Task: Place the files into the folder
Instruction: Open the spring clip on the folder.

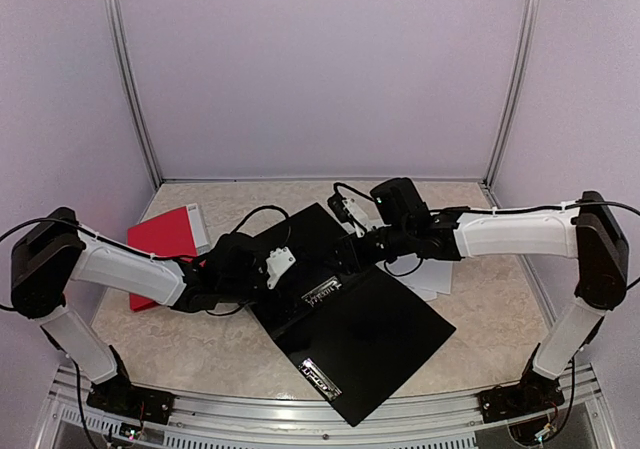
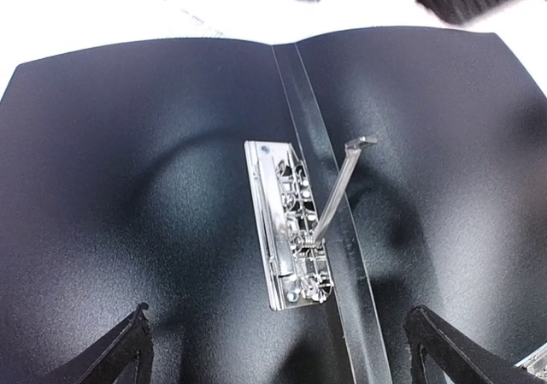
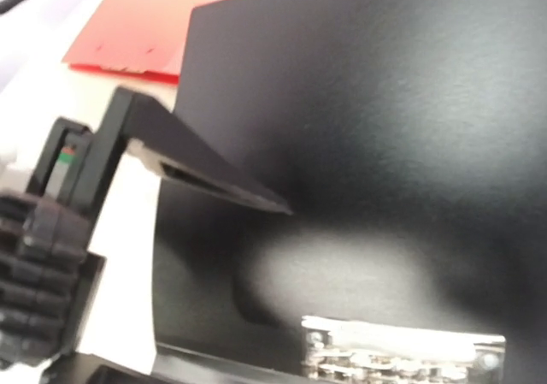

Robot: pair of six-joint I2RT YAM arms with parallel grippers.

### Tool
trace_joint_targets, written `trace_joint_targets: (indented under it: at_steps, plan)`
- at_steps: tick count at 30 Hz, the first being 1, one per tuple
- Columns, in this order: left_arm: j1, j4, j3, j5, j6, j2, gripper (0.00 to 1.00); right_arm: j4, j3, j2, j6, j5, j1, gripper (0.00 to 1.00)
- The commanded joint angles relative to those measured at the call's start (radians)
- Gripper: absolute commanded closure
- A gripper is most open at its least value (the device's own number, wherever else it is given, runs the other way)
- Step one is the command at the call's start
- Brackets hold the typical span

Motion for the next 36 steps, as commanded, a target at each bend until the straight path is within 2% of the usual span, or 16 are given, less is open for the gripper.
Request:
trace_joint_targets:
  at_steps: [1,7,13,19,36]
  plan:
    - [-0.006,-0.057,0.022,-0.016,-0.02,-0.028,0.01,-0.068,-0.028,-0.017,0.022,0.1,-0.026,0.59]
    - [-0.006,-0.098,0.016,-0.054,-0.032,-0.067,0.01,-0.063,-0.088,0.023,0.007,0.128,-0.073,0.81]
    - [-0.006,-0.11,0.014,-0.07,-0.058,-0.099,0.01,-0.032,-0.097,0.096,-0.015,0.075,-0.07,0.92]
    - [-0.005,-0.11,0.012,-0.165,-0.066,-0.117,0.01,-0.037,-0.06,0.129,-0.025,0.041,-0.042,0.97]
    - [0.008,-0.15,0.016,-0.275,-0.117,-0.148,0.01,-0.07,0.021,0.156,-0.016,0.035,0.046,1.0]
